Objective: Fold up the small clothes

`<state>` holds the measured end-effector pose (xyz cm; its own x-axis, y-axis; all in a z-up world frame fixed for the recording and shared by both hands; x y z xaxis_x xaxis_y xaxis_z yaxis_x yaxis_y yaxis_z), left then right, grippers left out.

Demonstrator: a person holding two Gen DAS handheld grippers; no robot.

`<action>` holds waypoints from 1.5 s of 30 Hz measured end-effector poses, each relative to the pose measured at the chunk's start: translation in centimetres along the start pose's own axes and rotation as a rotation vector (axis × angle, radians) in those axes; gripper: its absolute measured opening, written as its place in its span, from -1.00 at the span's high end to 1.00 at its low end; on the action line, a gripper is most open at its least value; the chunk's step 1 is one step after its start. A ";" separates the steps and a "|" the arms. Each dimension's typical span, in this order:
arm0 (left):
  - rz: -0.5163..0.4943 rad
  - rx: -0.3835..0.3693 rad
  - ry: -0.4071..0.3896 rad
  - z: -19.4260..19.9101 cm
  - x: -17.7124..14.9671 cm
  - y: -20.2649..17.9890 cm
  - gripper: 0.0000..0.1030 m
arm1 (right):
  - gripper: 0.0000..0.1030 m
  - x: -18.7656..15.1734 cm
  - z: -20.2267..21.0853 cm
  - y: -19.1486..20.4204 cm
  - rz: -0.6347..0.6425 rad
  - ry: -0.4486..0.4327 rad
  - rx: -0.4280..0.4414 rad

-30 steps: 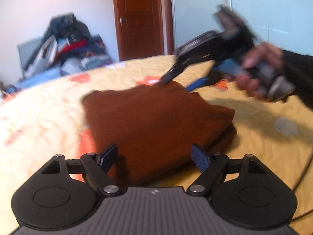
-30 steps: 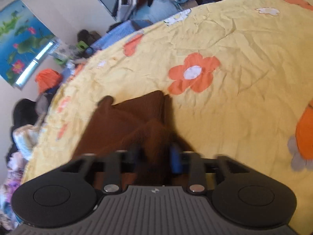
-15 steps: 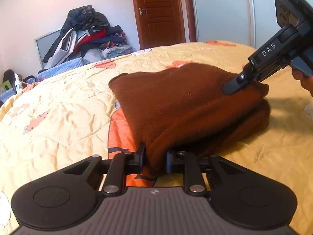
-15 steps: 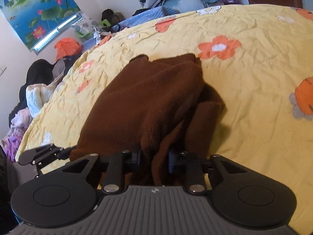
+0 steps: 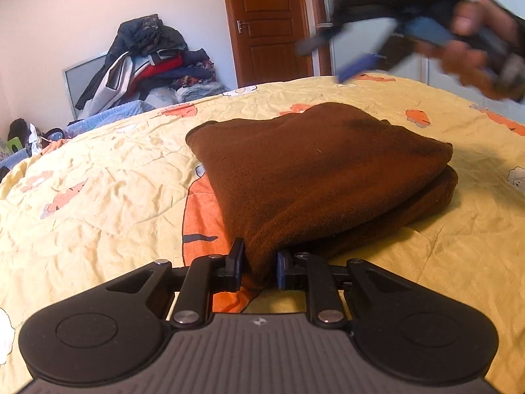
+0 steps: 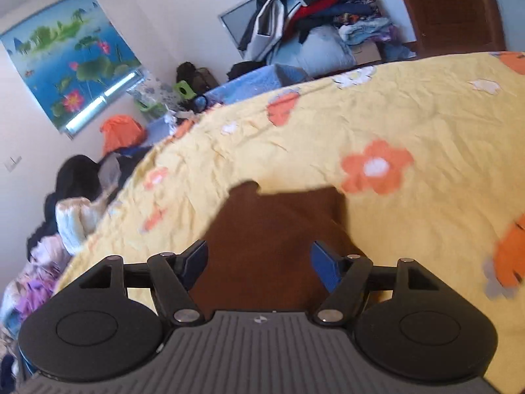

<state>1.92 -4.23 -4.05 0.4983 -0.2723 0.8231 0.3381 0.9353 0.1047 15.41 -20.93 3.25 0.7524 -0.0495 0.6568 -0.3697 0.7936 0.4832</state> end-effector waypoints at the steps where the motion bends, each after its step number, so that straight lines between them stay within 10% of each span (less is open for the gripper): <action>1: 0.002 -0.001 0.000 0.0 0.0 0.0 0.64 | -0.40 0.7 -1.5 0.8 0.033 0.011 0.004; 8: 0.012 0.000 0.005 -0.4 0.2 0.5 0.60 | -0.24 1.7 -14.8 1.1 0.268 0.230 -0.170; 11: 0.034 -0.011 0.006 -0.4 0.2 0.8 0.59 | 0.72 1.3 -16.8 1.6 0.352 0.253 -0.184; 17: 0.100 -0.050 0.008 -0.5 0.1 1.5 0.55 | 0.72 2.2 -17.8 1.2 0.301 0.216 -0.171; 20: 0.144 -0.045 0.002 0.2 -0.1 2.4 0.17 | 0.12 1.9 -15.8 1.2 0.254 0.164 -0.175; 22: 0.185 -0.028 0.009 1.3 -0.3 3.3 -0.39 | -0.77 2.0 -12.5 1.0 0.170 0.120 -0.158; 26: 0.414 -0.129 -0.037 4.1 0.6 5.8 -0.41 | -0.91 -0.1 -3.8 0.3 0.064 -0.003 -0.066; 30: 0.655 -0.183 -0.011 2.0 1.2 8.2 -0.49 | -0.93 -4.5 0.8 -4.4 -0.057 0.025 -0.200; 39: 0.518 -0.149 0.151 -4.3 2.9 4.2 -0.49 | -0.99 -9.5 -1.6 -2.7 -0.167 0.101 -0.100; 41: 0.508 -0.146 0.164 -4.4 2.9 3.7 -0.49 | -0.63 -9.6 -1.8 -1.7 -0.108 0.092 -0.086; 42: 0.502 -0.149 0.172 -4.5 2.8 3.5 -0.47 | 0.02 -9.7 -1.9 -1.5 -0.078 0.098 -0.093; 45: 0.487 -0.159 0.186 -4.4 2.9 3.3 -0.26 | 0.22 -9.9 -1.4 -2.2 -0.111 0.134 -0.040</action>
<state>8.02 -2.93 -3.81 0.7552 0.1356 0.6413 0.1419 0.9214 -0.3619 9.53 -21.32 -5.10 0.8543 -0.0589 0.5164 -0.2605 0.8112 0.5236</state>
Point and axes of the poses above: each gripper's, at about its wrist camera, not at the fingertips, and z roughly against the way its jaws point, y to its left, x to its top, the point moved 10 cm from there along -z, roughly the way its jaws point, and after that the axes turned 4 degrees about -x, right-handed, at the moved point
